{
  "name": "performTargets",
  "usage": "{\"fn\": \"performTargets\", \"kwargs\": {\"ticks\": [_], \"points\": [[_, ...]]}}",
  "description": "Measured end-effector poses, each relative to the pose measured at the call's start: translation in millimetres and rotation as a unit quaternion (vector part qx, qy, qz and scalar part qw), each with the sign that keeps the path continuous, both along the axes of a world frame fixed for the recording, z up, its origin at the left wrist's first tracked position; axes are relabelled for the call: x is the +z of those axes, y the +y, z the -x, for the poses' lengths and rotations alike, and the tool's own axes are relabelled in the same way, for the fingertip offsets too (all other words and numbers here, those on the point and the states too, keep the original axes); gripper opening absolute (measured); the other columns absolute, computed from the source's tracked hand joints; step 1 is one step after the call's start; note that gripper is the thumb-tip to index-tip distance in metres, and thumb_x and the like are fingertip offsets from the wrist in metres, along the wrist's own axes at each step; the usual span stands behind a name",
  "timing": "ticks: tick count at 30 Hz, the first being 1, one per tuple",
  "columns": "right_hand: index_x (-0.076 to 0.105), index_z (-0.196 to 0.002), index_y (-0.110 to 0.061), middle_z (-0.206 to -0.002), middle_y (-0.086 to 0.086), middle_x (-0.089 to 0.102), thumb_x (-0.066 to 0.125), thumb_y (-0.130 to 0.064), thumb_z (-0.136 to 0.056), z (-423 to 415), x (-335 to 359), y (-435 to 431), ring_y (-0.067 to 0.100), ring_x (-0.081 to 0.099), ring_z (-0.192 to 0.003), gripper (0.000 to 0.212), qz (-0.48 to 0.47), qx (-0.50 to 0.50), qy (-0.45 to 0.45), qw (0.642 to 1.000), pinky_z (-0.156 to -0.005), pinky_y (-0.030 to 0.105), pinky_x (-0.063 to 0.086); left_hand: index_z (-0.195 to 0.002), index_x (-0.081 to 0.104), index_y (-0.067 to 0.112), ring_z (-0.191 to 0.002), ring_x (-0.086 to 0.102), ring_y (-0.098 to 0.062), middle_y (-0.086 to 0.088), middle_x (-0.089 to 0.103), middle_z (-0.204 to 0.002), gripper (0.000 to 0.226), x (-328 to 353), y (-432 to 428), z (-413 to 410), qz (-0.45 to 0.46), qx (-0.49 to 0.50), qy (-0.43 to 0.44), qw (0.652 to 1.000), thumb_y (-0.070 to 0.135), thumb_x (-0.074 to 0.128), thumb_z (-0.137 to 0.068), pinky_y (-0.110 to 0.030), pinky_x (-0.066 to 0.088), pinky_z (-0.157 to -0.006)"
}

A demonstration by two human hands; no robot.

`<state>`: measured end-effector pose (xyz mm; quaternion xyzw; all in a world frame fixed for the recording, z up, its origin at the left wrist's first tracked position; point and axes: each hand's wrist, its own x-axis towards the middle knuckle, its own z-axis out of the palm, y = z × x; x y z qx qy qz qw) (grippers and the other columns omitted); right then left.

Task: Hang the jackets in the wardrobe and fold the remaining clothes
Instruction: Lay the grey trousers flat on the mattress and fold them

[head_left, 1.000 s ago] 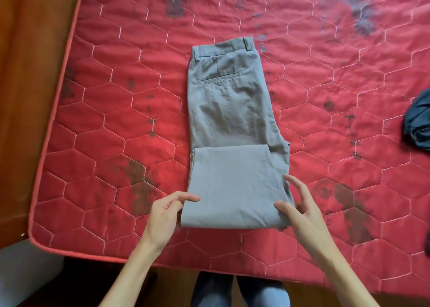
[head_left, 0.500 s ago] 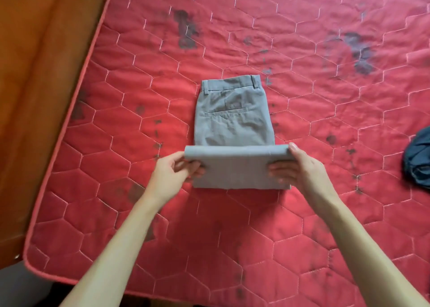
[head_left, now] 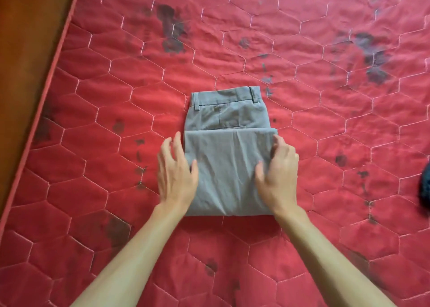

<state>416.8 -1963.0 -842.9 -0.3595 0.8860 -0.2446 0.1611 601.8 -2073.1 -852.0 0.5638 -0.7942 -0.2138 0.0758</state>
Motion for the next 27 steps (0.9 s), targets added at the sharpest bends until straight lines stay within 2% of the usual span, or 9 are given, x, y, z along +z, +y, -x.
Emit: {"fn": "performTargets", "kwargs": {"ticks": [2,4,7,12,17,19,22,25,27], "points": [[0.046,-0.143,-0.006,-0.148,0.021,0.044,0.064,-0.01,-0.079,-21,-11,0,0.038,0.043,-0.134,0.067,-0.01,0.11,0.117,0.987,-0.107,0.046,0.037,-0.152,0.036,0.01,-0.143,0.035,-0.038,-0.021,0.031,-0.157,0.064,-10,10,9,0.09,-0.11,-0.038,0.989,0.017,0.056,-0.092,-0.051,0.034,-0.114],[0.045,-0.146,-0.009,-0.16,0.016,0.031,0.057,-0.015,-0.088,-37,-26,0,0.031,0.03,-0.148,0.06,-0.027,0.209,0.138,0.968,-0.116,0.044,0.028,-0.153,0.037,0.013,-0.15,0.023,-0.034,-0.017,0.023,-0.163,0.058,-22,19,19,0.091,-0.207,-0.067,0.972,0.028,0.046,-0.097,-0.054,0.027,-0.117],[0.038,-0.153,-0.014,-0.164,0.009,0.022,0.047,-0.032,-0.099,-38,-47,7,0.024,0.02,-0.152,0.057,-0.077,0.272,0.129,0.951,-0.121,0.044,0.02,-0.157,0.026,0.019,-0.154,0.01,-0.026,-0.01,0.009,-0.167,0.063,-39,22,15,0.057,-0.243,-0.122,0.961,0.046,0.035,-0.101,-0.057,0.02,-0.118],[0.02,-0.159,-0.02,-0.167,0.003,0.01,0.034,-0.055,-0.099,-7,-54,28,0.017,0.008,-0.154,0.071,-0.156,0.219,0.121,0.955,-0.124,0.045,0.013,-0.16,0.011,0.02,-0.155,0.005,-0.023,-0.006,-0.001,-0.168,0.074,-47,27,-7,0.031,-0.177,-0.141,0.974,0.056,0.032,-0.099,-0.057,0.018,-0.119],[0.01,-0.16,-0.014,-0.168,0.005,-0.001,0.045,-0.048,-0.099,-13,-45,45,0.02,0.004,-0.155,0.078,-0.115,0.099,0.019,0.988,-0.122,0.041,0.014,-0.16,0.003,0.013,-0.147,0.031,-0.034,-0.018,0.006,-0.166,0.082,-39,45,-14,-0.059,-0.047,-0.083,0.994,0.059,0.031,-0.098,-0.052,0.028,-0.117],[0.01,-0.159,-0.01,-0.167,0.012,0.007,0.062,-0.042,-0.094,-15,-37,41,0.024,0.011,-0.153,0.089,-0.074,0.022,-0.061,0.995,-0.119,0.042,0.021,-0.159,0.006,0.009,-0.146,0.033,-0.031,-0.016,0.018,-0.164,0.084,-35,47,-16,-0.08,-0.033,-0.037,0.996,0.056,0.038,-0.098,-0.049,0.032,-0.117],[0.018,-0.156,-0.009,-0.156,0.012,0.035,0.073,-0.04,-0.087,-14,-30,42,0.029,0.034,-0.142,0.094,-0.057,-0.044,-0.125,0.99,-0.116,0.043,0.031,-0.156,0.02,0.009,-0.142,0.038,-0.027,-0.012,0.035,-0.158,0.08,-21,43,-17,-0.133,0.031,0.043,0.99,0.039,0.062,-0.095,-0.037,0.032,-0.114],[0.039,-0.144,-0.018,-0.134,0.0,0.058,0.073,-0.05,-0.08,-7,-23,51,0.025,0.054,-0.122,0.079,-0.094,-0.073,-0.179,0.977,-0.101,0.044,0.044,-0.147,0.037,0.015,-0.131,0.05,-0.031,-0.01,0.053,-0.144,0.068,-10,42,-26,-0.18,0.091,0.072,0.977,0.032,0.07,-0.09,-0.036,0.038,-0.106],[0.054,-0.124,-0.017,-0.114,-0.004,0.066,0.077,-0.048,-0.079,-3,-17,62,0.02,0.061,-0.105,0.059,-0.149,-0.081,-0.218,0.961,-0.09,0.039,0.048,-0.143,0.038,0.02,-0.12,0.057,-0.036,-0.012,0.063,-0.13,0.065,-5,49,-35,-0.23,0.102,0.038,0.967,0.041,0.069,-0.09,-0.041,0.044,-0.098]]}}
